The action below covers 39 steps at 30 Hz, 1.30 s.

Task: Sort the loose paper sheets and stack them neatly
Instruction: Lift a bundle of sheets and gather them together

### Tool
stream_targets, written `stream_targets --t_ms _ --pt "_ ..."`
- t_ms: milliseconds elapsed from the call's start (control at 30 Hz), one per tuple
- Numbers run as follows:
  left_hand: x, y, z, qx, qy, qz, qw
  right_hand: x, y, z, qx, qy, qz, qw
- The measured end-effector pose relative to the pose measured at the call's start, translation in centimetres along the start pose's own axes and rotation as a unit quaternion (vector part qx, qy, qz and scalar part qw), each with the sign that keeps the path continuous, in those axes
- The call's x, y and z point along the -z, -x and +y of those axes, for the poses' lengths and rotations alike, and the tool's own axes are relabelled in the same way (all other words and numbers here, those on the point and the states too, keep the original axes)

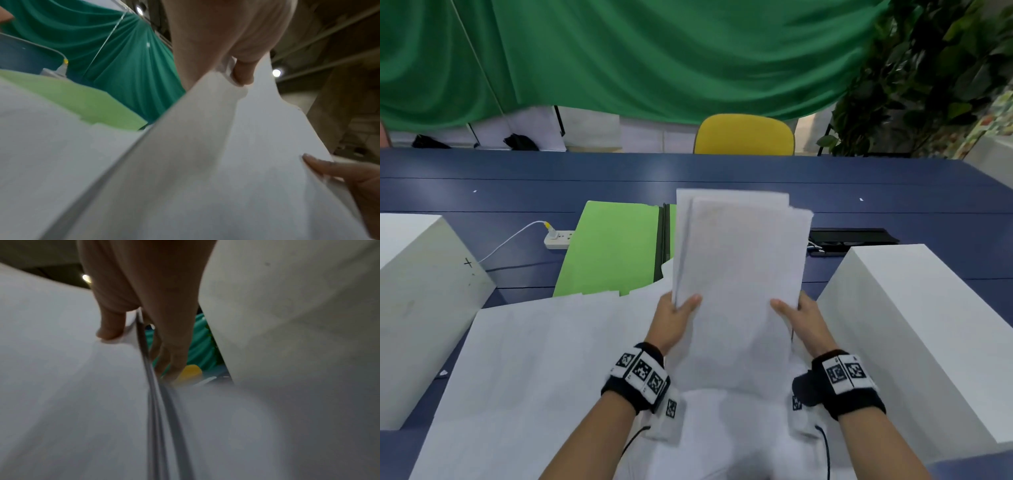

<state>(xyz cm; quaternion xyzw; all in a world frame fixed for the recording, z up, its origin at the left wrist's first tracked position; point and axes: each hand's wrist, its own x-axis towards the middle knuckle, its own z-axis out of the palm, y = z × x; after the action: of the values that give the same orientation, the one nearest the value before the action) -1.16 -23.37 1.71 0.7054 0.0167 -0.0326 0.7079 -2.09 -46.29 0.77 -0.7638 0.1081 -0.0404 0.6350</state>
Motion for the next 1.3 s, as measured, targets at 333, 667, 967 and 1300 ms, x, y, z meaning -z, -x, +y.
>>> stream_targets --t_ms 333,667,967,1300 --pt "1.5 0.6 5.9 -0.133 0.042 -0.007 0.99 -0.8 1.1 -6.6 0.103 -0.096 0.056 0.988" --pt "4.5 0.4 -2.0 0.032 -0.02 0.051 0.998 -2.7 -0.4 -2.3 0.02 0.052 0.02 0.998" --pt "6.6 1.6 -9.2 0.237 -0.264 0.092 0.931 -4.5 0.8 8.4 -0.159 0.281 -0.099 0.941" --pt "5.7 2.4 -10.5 0.179 -0.253 0.097 0.946 -5.0 1.7 8.7 -0.15 0.267 -0.05 0.951"
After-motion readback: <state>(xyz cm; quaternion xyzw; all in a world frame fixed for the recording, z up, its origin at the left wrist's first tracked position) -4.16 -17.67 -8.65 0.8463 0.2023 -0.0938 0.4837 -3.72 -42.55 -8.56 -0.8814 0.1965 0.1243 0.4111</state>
